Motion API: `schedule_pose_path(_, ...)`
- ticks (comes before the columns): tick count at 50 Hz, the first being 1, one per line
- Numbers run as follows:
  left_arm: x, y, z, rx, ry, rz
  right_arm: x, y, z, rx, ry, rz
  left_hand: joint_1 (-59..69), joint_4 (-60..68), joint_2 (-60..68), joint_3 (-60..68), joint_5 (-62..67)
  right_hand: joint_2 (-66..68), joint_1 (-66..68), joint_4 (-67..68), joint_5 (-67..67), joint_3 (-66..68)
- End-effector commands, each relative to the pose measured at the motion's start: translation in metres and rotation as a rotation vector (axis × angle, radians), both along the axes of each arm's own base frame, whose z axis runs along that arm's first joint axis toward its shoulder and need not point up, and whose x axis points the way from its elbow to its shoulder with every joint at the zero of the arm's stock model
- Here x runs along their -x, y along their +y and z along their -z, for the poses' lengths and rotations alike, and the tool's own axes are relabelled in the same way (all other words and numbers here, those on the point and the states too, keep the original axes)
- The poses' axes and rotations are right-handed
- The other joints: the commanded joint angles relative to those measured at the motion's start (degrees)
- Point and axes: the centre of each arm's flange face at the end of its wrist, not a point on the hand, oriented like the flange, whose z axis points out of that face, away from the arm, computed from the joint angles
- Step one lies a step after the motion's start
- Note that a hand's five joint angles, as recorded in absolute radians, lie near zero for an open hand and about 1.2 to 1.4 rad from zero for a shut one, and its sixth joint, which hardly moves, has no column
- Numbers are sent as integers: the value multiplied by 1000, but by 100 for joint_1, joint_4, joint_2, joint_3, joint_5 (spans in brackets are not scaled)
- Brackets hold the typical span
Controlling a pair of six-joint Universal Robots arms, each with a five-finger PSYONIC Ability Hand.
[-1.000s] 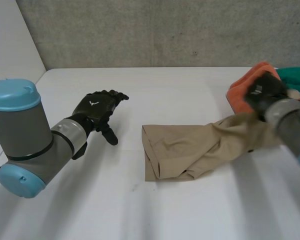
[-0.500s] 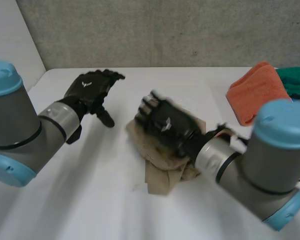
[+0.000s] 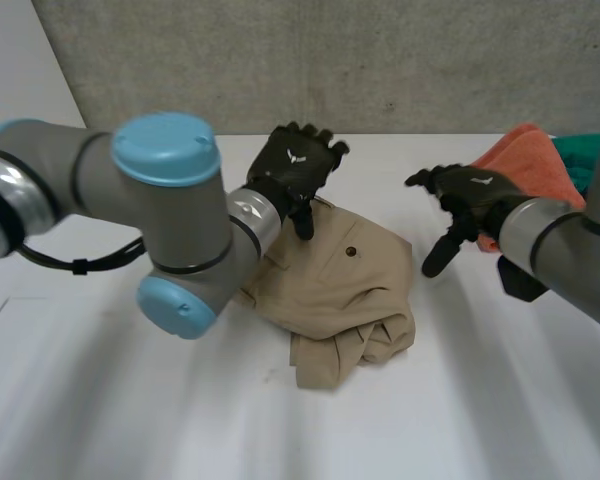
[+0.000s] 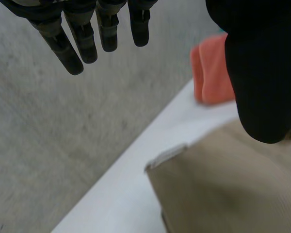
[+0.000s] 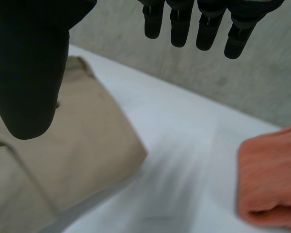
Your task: Fold the laundry.
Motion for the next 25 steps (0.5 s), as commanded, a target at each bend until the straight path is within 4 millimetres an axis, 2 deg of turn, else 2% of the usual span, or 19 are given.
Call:
schedule_pose_path(1, 0, -15, 36, -39, -142, -79, -30, 6, 17, -98, -11, -61, -126, -148, -165, -201, -284, -167, -264, -214, -278, -195)
schedule_pose_path(6, -5, -17, 55, -111, -227, -93, -56, 12, 43, -141, 36, -92, -126, -148, -165, -201, -284, -167, -264, -214, -278, -195)
schedule_pose_path(11, -15, -13, 65, -168, -313, -128, -65, 13, 68, -143, 133, -89, -126, -148, -165, -201, -284, -167, -264, -214, -278, -195)
schedule_pose_path(16, -29, -3, 69, -227, -388, -167, -53, 6, 83, -115, 263, -84, -126, -148, -165, -201, -284, -167, -264, -214, -278, -195)
schedule_pose_path(20, -37, 10, 61, -255, -387, -189, -38, 2, 92, -86, 361, -161, -126, -148, -165, -201, -284, -167, -264, -214, -278, -195)
schedule_pose_path(25, -39, 29, 51, -287, -352, -167, -24, -4, 99, -21, 389, -221, -126, -148, -165, -201, -284, -167, -264, -214, -278, -195)
